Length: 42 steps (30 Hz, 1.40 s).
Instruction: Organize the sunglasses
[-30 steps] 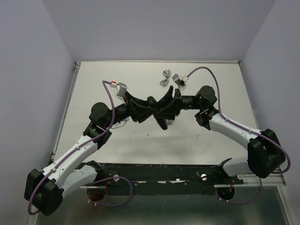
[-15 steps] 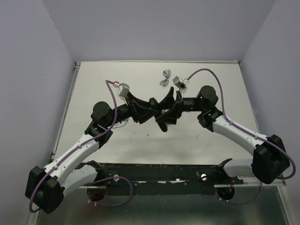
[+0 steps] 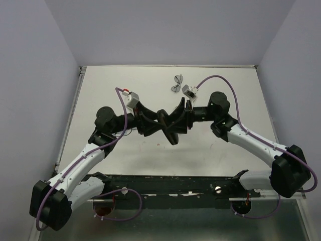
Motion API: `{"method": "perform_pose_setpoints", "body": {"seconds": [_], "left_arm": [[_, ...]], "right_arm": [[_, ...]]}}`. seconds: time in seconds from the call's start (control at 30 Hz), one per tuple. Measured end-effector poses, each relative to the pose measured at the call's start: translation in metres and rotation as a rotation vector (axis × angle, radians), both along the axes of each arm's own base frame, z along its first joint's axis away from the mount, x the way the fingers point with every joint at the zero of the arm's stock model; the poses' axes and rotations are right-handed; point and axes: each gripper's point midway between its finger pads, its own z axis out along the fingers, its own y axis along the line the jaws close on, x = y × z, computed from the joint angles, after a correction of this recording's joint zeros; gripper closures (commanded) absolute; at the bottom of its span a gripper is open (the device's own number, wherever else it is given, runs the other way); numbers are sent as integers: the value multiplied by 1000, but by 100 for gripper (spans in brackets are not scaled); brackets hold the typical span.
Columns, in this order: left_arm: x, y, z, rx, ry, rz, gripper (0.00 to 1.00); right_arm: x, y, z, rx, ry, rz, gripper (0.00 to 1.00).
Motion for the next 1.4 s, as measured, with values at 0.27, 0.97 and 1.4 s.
{"method": "perform_pose_setpoints", "body": {"seconds": [0.27,0.97,1.4], "left_arm": [[4,17,-16,81,-91,-38,96],[7,34,-11,40,11,104,1],[18,7,4,-44,116,-36,1]], "right_arm": [[9,-1,-16,-45,59,-37,99],[12,-3,-5,-59,38,-82,99],[9,1,-2,-48,32,-29,99]]}}
